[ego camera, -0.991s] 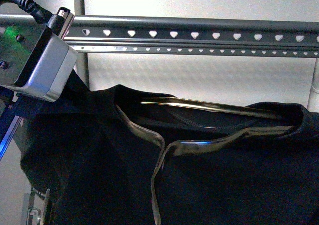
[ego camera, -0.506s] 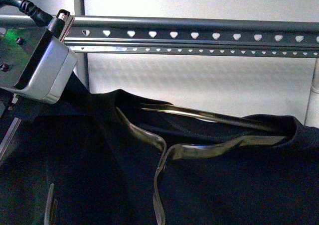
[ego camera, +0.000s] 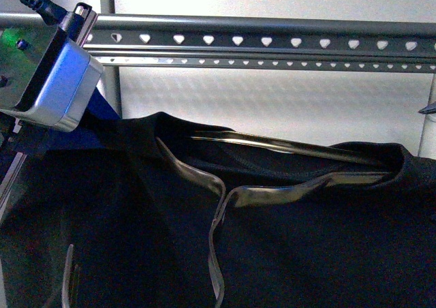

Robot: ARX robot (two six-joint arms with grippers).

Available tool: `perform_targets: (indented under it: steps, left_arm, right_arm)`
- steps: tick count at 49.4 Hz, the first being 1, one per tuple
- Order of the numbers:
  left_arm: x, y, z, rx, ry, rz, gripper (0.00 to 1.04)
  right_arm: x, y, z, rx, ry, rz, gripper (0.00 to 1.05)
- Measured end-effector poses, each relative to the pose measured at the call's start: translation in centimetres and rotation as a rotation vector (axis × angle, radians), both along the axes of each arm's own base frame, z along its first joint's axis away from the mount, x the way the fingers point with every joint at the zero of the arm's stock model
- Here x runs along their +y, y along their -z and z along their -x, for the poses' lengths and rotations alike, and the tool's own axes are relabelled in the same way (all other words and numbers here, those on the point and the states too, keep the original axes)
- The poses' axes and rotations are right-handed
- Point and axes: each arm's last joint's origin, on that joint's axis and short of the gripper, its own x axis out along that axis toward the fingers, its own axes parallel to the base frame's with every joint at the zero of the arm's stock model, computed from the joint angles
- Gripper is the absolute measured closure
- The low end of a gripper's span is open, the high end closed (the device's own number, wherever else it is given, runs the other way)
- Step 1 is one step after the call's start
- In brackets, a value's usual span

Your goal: Hang clothes on hanger

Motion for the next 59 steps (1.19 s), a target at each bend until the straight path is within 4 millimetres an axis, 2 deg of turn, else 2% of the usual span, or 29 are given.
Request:
perform_targets:
  steps: [6,11,20,29,34,45,52,59]
  left_arm:
    - [0.0,0.0,0.0,0.0,0.0,0.0,1.01]
    - [0.0,0.0,0.0,-0.001,-0.003,-0.003,1.01]
    - [0.1,0.0,0.0,-0.001,-0.008,-0.004,1.01]
    - [0.1,0.0,0.0,0.006,-0.008,0.003,1.01]
    - [0.1,0.0,0.0,0.021,-0.01,0.016,1.0]
    - [0.0,-0.1,0.0,0.015,0.004,0.023,0.69]
    - [0.0,-0.1,0.0,0.014,0.005,0.023,0.42]
    - [0.0,-0.1,0.0,0.014,0.005,0.023,0.26]
  right_arm:
    - [0.6,0.8,-2.1,0.033,0.022,-0.001,0.08]
    - [1.1,1.1,-3.3,0.037,0.023,-0.02,0.19]
    - [2.0,1.2,-4.7,0.061,0.023,-0.082,0.5]
    - [2.0,1.0,-4.1,0.07,0.003,-0.155,0.86]
    - [1.8,1.3,-3.4,0.082,0.007,-0.175,0.95]
    - [0.7,2.4,-2.9,0.154,0.041,-0.239,0.96]
    - [-1.3,4.4,-2.1,0.256,0.062,-0.29,0.96]
    - [-3.0,6.2,-1.7,0.342,0.084,-0.292,0.96]
